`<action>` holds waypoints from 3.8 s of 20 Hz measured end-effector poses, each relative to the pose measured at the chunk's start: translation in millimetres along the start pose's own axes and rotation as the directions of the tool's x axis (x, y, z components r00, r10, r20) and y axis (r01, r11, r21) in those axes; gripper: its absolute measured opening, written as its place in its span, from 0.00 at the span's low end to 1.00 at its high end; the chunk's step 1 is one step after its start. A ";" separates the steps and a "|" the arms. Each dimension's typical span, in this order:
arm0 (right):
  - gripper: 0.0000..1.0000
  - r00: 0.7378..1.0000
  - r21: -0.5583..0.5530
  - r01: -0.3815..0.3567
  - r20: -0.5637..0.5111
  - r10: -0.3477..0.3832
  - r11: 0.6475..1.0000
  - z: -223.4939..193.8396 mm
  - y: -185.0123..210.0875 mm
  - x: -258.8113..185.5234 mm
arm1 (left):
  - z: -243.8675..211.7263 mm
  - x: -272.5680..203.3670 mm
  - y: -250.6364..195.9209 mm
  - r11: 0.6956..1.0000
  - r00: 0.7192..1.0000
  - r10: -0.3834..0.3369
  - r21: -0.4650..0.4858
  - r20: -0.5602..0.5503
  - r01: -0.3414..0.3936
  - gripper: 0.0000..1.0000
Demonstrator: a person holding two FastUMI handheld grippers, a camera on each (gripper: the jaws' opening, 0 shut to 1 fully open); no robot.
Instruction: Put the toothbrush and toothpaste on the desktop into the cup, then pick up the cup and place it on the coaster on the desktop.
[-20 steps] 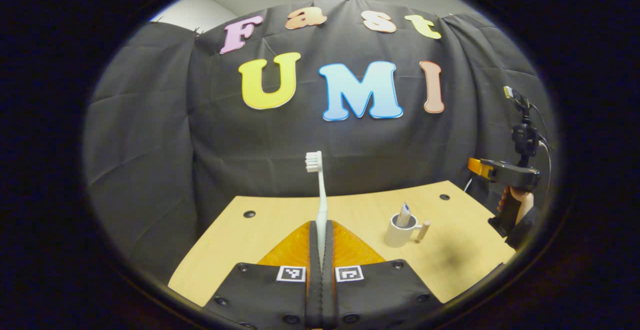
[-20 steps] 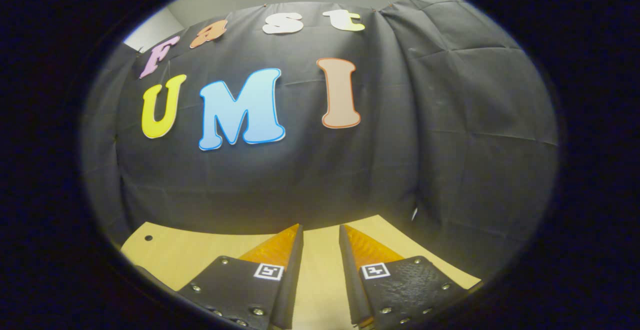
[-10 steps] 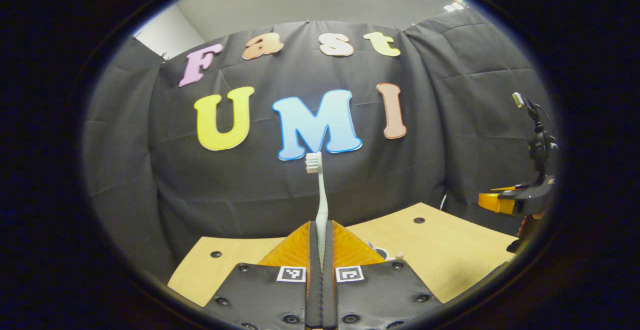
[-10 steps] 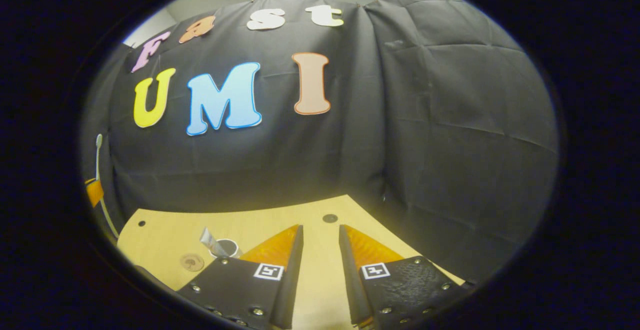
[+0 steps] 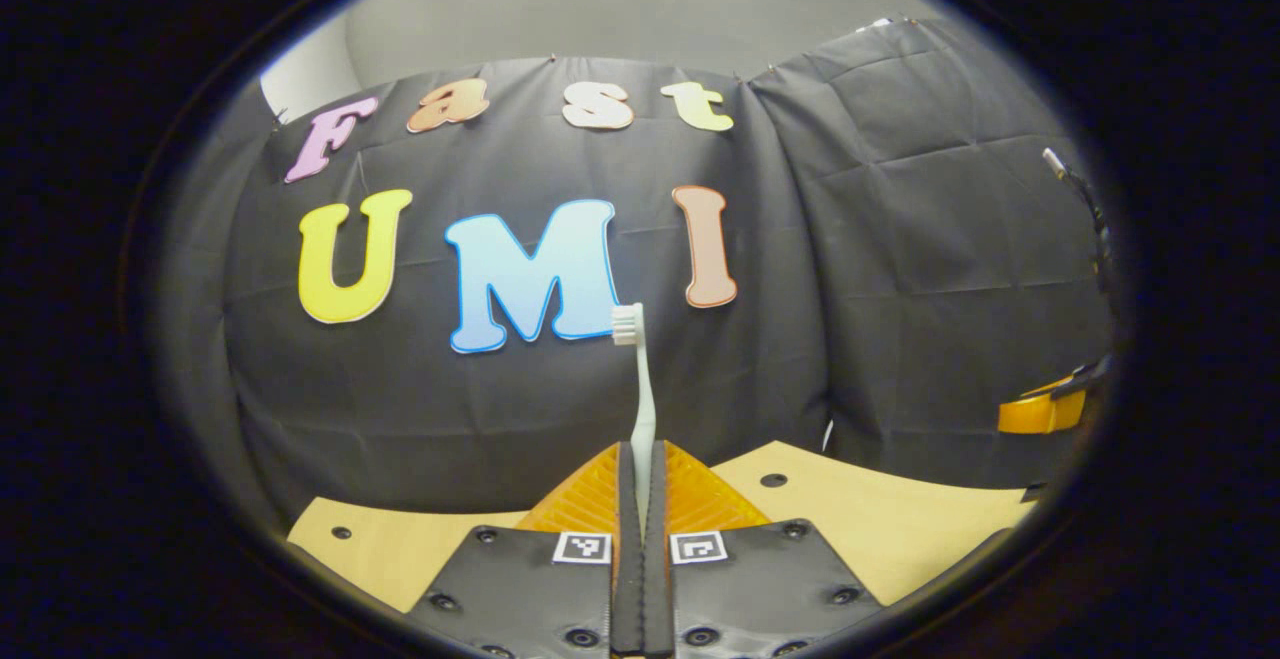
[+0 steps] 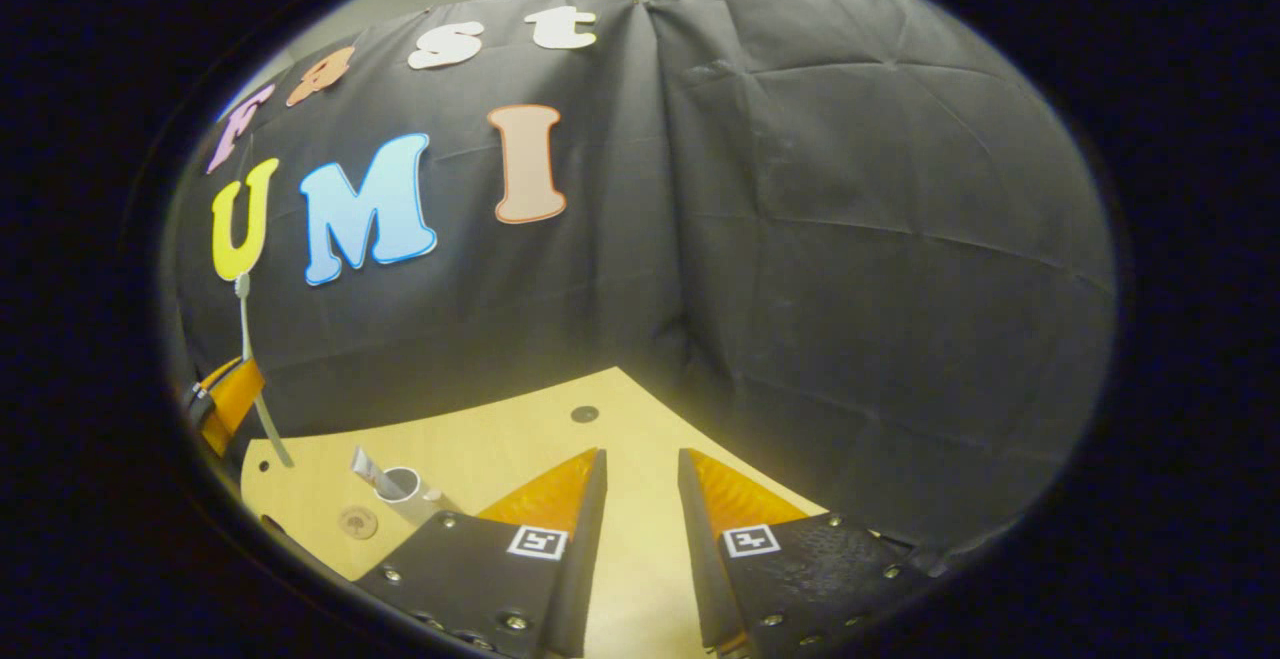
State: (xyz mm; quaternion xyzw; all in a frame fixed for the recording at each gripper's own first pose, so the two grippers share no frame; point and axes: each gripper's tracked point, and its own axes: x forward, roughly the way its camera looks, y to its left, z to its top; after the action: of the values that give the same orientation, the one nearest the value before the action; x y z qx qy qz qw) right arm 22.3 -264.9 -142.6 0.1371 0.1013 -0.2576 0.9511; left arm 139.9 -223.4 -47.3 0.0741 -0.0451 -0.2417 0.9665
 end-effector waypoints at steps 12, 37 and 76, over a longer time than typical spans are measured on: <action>0.39 0.994 -0.021 0.004 -0.111 -0.006 1.000 -7.2 -23.4 19.9 | -107.0 88.4 -27.4 0.994 0.995 0.087 0.068 -0.057 -0.083 0.07; 0.39 0.956 -0.103 -0.141 -0.271 0.109 0.985 -41.4 24.6 58.2 | -212.3 102.7 -11.0 0.981 0.965 0.189 0.073 -0.179 -0.179 0.16; 0.74 0.686 -0.342 -0.727 -0.413 0.600 0.596 -65.1 218.3 26.8 | 9.1 -190.0 166.3 0.903 0.898 0.429 0.032 -0.095 -0.428 0.85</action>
State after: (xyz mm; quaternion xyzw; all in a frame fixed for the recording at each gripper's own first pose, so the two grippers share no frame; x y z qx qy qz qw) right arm 150.1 -75.8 -165.4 -0.0435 0.2239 0.1717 0.9584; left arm 48.3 10.5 -20.6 0.0794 -0.0135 -0.0189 0.9966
